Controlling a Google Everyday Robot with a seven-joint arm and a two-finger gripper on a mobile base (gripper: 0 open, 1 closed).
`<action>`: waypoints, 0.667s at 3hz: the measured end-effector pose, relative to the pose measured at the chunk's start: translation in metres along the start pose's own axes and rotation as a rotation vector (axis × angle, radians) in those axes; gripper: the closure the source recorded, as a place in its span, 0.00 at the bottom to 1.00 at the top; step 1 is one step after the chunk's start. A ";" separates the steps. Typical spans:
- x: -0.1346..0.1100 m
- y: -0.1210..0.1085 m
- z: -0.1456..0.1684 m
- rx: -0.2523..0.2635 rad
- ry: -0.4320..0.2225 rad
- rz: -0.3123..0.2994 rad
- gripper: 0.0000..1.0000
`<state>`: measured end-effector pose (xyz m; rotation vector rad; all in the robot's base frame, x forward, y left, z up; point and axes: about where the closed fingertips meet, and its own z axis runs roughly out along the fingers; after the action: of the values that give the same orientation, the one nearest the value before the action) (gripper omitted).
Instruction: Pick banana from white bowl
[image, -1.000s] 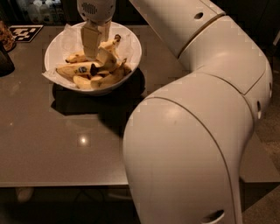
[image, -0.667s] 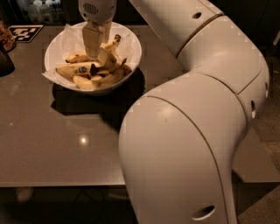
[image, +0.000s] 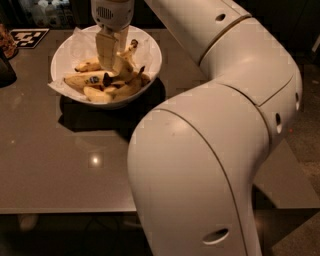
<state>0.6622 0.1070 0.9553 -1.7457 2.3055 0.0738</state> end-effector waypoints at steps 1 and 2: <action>0.001 -0.003 0.004 -0.005 0.009 0.006 0.44; 0.003 -0.006 0.010 -0.012 0.018 0.013 0.42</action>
Offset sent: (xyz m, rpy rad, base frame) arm -0.0276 -0.0410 -0.0135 -0.1520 0.1932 -0.0130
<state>0.6689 0.1044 0.9455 -1.7440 2.3344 0.0752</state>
